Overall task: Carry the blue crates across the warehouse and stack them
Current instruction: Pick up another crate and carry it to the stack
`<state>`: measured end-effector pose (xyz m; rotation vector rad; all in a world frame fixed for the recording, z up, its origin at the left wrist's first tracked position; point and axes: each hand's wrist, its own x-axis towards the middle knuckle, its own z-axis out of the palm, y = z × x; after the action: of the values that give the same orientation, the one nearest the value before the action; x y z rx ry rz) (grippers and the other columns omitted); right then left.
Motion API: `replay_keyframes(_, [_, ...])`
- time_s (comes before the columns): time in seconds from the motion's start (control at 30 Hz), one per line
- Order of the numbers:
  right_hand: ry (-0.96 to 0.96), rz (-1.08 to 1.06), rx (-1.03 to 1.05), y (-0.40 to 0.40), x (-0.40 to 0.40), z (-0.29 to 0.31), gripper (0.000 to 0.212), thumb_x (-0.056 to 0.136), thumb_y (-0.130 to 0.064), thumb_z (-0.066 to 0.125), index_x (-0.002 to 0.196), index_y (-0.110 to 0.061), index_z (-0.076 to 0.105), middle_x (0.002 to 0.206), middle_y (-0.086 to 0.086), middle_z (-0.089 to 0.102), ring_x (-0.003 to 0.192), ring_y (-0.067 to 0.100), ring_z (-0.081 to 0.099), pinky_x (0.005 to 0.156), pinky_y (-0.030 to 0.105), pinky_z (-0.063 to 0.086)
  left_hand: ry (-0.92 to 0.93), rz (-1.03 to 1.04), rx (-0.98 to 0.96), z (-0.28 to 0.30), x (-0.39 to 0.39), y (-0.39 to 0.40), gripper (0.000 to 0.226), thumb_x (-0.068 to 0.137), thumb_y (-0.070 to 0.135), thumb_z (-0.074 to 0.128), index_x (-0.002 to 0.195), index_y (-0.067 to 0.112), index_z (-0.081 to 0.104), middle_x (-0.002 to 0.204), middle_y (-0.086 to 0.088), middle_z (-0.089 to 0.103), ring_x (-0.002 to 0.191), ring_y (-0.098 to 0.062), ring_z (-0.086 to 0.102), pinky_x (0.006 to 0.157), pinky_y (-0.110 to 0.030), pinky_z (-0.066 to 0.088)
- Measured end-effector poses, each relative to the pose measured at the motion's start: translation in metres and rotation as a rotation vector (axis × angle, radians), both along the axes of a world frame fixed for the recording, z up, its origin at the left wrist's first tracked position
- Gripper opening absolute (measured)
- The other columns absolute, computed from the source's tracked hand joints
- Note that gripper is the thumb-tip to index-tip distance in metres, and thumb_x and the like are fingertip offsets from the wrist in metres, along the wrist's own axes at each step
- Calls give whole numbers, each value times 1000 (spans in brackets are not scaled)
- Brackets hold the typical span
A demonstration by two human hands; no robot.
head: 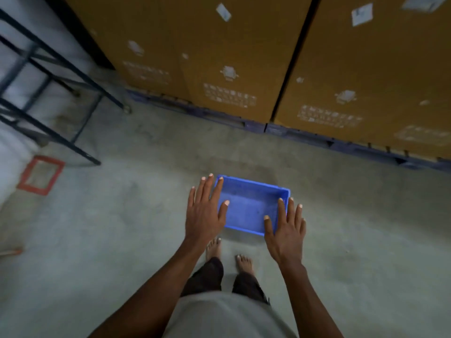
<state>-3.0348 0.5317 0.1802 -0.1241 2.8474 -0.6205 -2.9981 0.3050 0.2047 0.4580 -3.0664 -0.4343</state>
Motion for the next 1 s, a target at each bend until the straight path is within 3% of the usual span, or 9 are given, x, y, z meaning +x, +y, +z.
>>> replay_keyframes(0.27, [42, 407, -60, -15, 24, 69, 71, 96, -68, 22, 158, -34, 13, 167, -5, -2, 152, 19, -13, 123, 47, 1, 53, 326, -60, 54, 100, 14, 64, 101, 50, 39, 160, 27, 25, 167, -5, 20, 155, -25, 17, 122, -47, 21])
replay_keyframes(0.53, [-18, 833, -183, -84, 77, 92, 71, 95, -66, 32, 157, -34, 18, 166, -11, -2, 151, 17, -16, 121, 47, 5, 124, 791, -62, 80, 251, 16, 69, 100, 46, 42, 161, 29, 15, 168, -3, 17, 155, -24, 14, 123, -47, 18])
replay_keyframes(0.8, [-42, 1273, -246, -189, 242, 108, 72, 94, -67, 28, 157, -33, 19, 167, -8, -1, 151, 15, -17, 121, 44, 3, 142, 1184, -111, 78, 459, 12, 68, 98, 41, 43, 161, 29, 18, 168, -4, 17, 156, -24, 12, 124, -50, 16])
replay_keyframes(1.0, [-101, 1517, -242, -267, 419, 93, 73, 93, -67, 28, 155, -28, 28, 166, 1, 13, 153, 24, -3, 121, 46, 12, 167, 1557, -77, 71, 644, 6, 67, 100, 45, 41, 161, 31, 18, 169, -4, 14, 156, -22, 10, 124, -49, 15])
